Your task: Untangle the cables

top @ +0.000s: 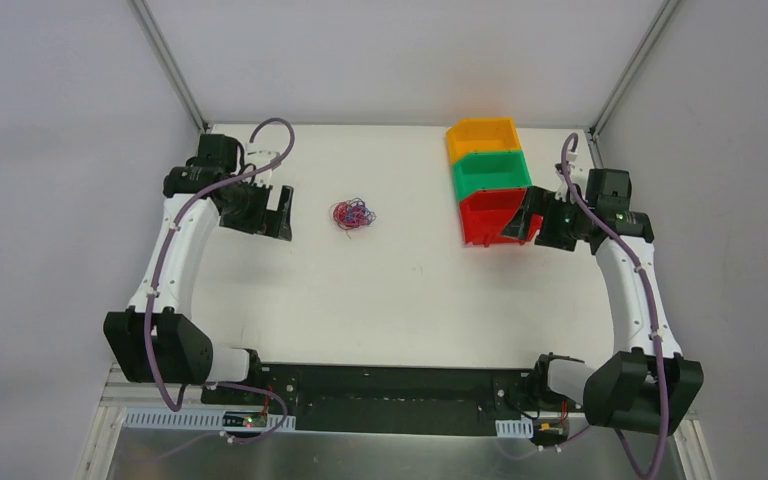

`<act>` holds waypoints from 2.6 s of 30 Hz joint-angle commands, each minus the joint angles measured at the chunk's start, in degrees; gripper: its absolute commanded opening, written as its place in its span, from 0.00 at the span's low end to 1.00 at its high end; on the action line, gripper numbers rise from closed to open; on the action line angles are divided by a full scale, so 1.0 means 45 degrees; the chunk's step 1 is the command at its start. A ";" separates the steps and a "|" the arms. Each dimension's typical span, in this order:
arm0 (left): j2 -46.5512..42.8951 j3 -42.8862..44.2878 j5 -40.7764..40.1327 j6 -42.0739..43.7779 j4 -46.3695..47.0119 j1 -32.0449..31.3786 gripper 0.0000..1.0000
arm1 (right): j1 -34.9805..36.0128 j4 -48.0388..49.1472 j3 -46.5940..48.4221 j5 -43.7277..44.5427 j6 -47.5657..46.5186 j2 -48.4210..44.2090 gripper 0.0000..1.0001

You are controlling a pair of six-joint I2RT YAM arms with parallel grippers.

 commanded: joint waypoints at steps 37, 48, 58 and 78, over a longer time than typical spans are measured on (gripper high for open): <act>0.5986 0.0779 0.8613 -0.5290 0.6759 -0.3269 0.00 | 0.5142 0.3775 0.4239 -0.2802 0.4979 0.7014 0.94; 0.4472 -0.2293 0.9908 -0.9279 1.1985 -0.3308 0.00 | 0.7615 0.6466 0.4354 -0.4701 0.7406 0.8679 0.85; 0.2069 -0.1978 0.9294 -0.6924 0.7668 -0.1744 0.00 | 0.6625 0.4556 0.3730 -0.1121 0.5051 0.7704 0.00; 0.1214 0.3631 -0.0701 -0.0851 0.1195 0.5243 0.00 | 0.3465 0.1258 0.4028 0.0957 0.1773 0.5608 0.00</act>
